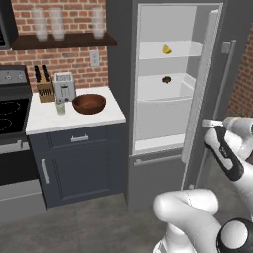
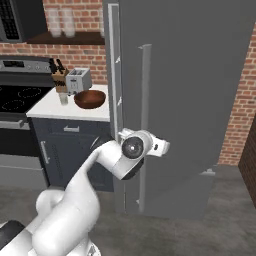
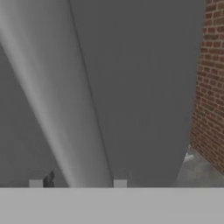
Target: Grab a lemon wedge from the fridge and one ice cube from the ice bowl, and put them in the glass of lemonade.
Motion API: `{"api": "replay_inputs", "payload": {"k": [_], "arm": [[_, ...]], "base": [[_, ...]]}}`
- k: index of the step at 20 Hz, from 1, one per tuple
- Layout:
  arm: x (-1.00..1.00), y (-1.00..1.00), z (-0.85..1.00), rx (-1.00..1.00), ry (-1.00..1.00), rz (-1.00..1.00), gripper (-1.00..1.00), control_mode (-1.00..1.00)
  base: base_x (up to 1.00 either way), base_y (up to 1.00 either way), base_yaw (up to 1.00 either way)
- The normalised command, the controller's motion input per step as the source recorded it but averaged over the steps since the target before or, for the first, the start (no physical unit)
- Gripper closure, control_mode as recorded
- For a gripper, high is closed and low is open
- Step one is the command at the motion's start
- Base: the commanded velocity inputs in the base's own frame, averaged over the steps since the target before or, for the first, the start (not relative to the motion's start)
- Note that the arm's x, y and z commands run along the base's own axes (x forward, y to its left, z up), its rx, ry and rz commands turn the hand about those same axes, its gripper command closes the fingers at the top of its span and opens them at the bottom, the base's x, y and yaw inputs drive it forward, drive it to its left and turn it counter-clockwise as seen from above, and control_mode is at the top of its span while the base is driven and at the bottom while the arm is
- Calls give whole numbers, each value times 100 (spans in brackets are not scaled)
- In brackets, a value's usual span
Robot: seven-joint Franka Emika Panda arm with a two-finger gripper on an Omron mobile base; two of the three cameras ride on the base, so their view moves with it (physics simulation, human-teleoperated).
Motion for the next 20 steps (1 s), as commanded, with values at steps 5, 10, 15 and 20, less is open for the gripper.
{"api": "replay_inputs", "payload": {"k": [5,10,15,20], "arm": [[-100,-80,27,11,5,-4,100,-100],[-100,-13,87,2,-8,0,-100,-100],[-95,42,93,-11,-21,1,-100,-100],[-19,99,40,-28,4,0,-100,-100]], "base": [[0,0,0],[0,0,0],[0,0,0],[0,0,0]]}}
